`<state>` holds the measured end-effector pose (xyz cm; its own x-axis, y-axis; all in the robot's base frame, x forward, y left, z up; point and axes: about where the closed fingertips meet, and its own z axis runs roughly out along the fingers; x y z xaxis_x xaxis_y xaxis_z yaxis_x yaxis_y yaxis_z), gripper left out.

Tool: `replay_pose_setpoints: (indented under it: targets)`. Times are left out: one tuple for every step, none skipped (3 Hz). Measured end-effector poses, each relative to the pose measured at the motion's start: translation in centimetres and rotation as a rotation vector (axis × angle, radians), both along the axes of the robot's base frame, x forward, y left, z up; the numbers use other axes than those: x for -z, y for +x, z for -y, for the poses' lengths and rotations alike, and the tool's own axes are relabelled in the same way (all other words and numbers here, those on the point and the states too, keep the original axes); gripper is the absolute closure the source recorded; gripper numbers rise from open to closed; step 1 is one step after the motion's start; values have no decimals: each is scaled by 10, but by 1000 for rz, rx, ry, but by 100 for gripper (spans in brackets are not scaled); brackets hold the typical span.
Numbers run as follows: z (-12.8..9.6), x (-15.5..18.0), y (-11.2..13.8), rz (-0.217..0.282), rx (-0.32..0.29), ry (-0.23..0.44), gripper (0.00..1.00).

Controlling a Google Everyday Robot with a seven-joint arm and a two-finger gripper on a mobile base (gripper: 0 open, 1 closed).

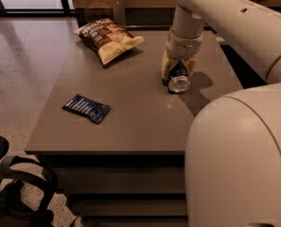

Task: Place pepsi can upright

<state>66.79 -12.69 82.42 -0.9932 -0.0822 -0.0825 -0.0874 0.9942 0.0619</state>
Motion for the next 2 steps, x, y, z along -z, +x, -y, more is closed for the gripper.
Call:
replay_pose_setpoints:
  targets:
    - [0, -1, 0, 1, -1, 0, 100]
    - [8, -15, 3, 58, 4, 7, 100]
